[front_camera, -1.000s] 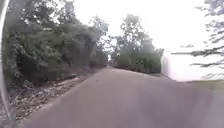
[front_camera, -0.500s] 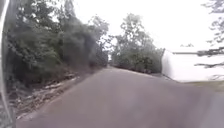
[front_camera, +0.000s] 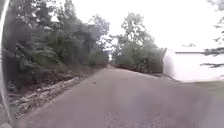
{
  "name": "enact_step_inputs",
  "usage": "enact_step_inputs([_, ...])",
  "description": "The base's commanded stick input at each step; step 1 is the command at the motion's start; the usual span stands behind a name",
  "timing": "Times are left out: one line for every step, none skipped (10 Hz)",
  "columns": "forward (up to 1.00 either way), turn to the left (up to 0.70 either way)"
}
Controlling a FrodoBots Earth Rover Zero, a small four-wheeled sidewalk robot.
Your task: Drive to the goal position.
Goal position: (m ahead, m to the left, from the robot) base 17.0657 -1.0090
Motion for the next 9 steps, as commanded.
enact_step_inputs([0.7,-0.02])
enact_step_inputs([0.7,-0.02])
enact_step_inputs([0.7,-0.02])
enact_step_inputs([0.7,-0.02])
enact_step_inputs([0.7,-0.02])
enact_step_inputs([0.7,-0.02])
enact_step_inputs([0.7,-0.02])
enact_step_inputs([0.7,-0.02])
enact_step_inputs([0.7,-0.02])
